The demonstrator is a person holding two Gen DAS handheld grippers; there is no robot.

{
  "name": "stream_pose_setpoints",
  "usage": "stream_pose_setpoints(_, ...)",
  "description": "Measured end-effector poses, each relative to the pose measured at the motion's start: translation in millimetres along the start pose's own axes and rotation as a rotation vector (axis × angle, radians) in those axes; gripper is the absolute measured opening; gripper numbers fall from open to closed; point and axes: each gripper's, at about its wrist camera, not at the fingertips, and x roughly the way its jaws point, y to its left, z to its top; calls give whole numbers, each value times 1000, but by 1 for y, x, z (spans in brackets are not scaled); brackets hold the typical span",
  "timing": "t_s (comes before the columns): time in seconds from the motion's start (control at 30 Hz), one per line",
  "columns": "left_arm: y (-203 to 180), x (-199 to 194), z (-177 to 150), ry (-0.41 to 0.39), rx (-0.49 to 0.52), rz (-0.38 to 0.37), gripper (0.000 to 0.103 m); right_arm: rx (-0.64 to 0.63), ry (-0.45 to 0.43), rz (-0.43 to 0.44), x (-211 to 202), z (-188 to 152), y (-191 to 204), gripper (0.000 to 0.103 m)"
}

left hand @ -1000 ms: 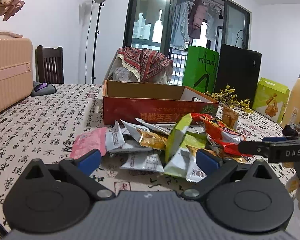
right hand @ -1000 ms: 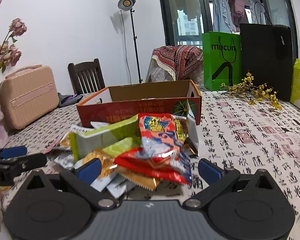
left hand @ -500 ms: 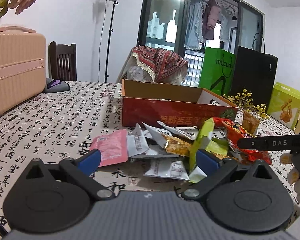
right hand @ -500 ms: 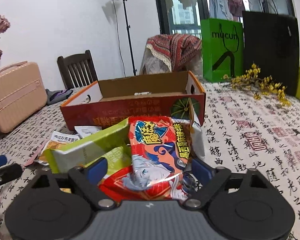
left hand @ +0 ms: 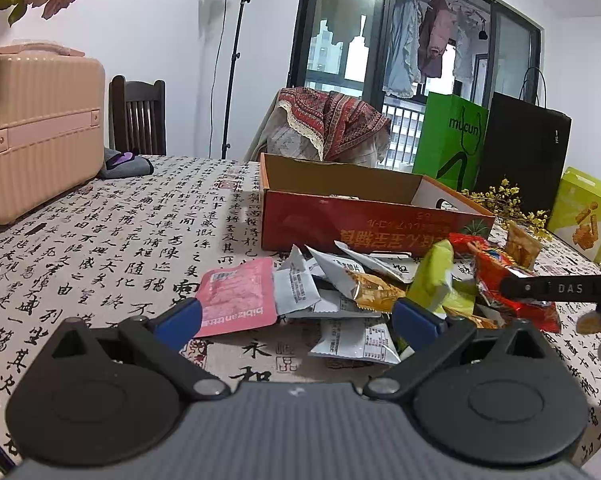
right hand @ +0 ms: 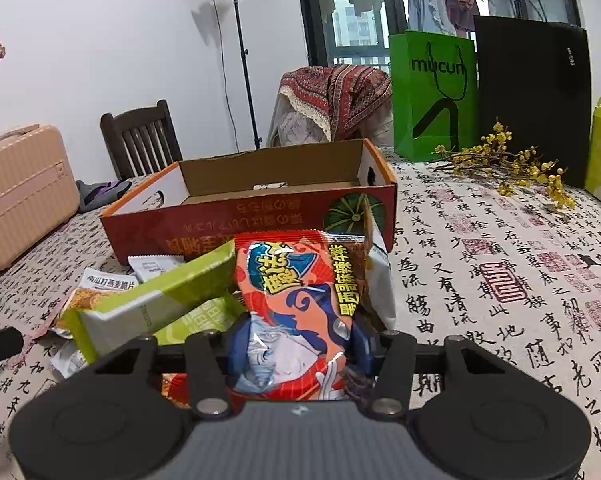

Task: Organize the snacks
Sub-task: 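Grasp the red-and-blue chip bag with the right gripper, then grasp a white snack packet with the left gripper while right gripper holds chip bag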

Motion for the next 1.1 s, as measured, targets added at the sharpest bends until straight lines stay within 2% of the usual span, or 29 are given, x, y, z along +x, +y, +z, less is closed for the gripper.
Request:
stream_pose_setpoints(0.4, -27, 20, 20, 15, 74, 15, 103, 29, -99, -19, -28, 1, -18, 49)
stream_pose_setpoints(0.63, -56, 47, 27, 43, 188, 82, 103, 38, -99, -13, -31, -4, -22, 49)
stream_pose_setpoints(0.87, -67, 70, 34, 93, 224, 90, 90, 43, -97, -6, -30, -6, -22, 49)
stream_pose_setpoints(1.1, -73, 77, 31, 152, 232, 51, 85, 56, -89, -10, -30, -7, -25, 50)
